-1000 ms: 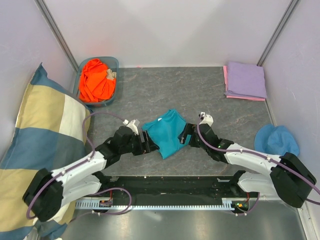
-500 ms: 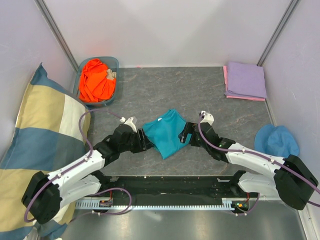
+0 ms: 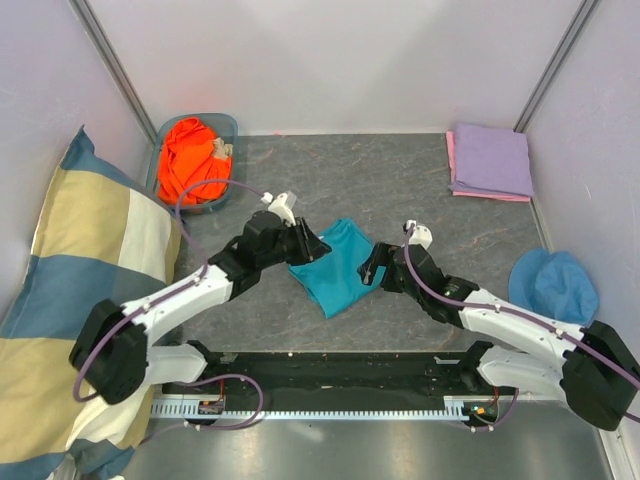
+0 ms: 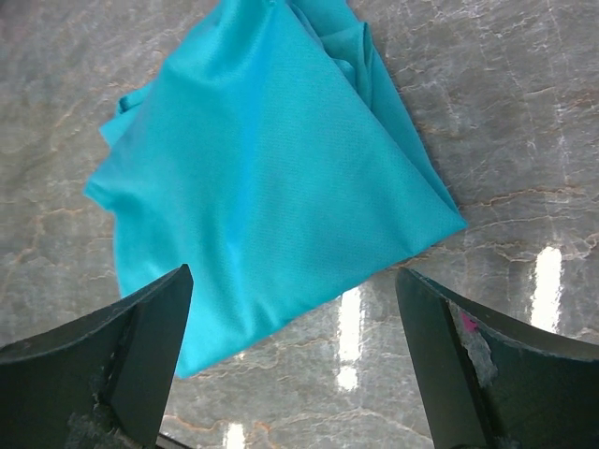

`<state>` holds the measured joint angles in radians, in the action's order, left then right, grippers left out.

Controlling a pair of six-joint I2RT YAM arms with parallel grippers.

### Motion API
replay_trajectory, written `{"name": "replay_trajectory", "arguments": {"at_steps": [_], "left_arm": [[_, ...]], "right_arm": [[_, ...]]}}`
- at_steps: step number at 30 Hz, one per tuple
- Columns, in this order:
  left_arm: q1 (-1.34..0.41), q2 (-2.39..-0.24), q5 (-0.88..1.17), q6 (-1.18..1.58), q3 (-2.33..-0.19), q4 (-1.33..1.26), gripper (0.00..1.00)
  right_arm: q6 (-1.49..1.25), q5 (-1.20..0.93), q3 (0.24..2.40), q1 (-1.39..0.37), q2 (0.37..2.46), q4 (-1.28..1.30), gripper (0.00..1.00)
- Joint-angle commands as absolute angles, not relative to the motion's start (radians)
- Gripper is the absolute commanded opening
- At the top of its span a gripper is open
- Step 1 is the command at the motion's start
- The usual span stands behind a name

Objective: Fold and stack the t-shirts
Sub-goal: Smooth out wrinkles on the folded tshirt

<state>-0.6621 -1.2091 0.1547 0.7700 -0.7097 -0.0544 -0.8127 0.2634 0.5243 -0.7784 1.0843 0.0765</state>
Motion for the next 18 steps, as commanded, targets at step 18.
{"name": "replay_trajectory", "arguments": {"at_steps": [18], "left_arm": [[-0.621,-1.779,0.462,0.712,-0.816,-0.508,0.24]], "right_arm": [[-0.972,0.261,0.454,-0.871,0.991,0.087,0.98]]}}
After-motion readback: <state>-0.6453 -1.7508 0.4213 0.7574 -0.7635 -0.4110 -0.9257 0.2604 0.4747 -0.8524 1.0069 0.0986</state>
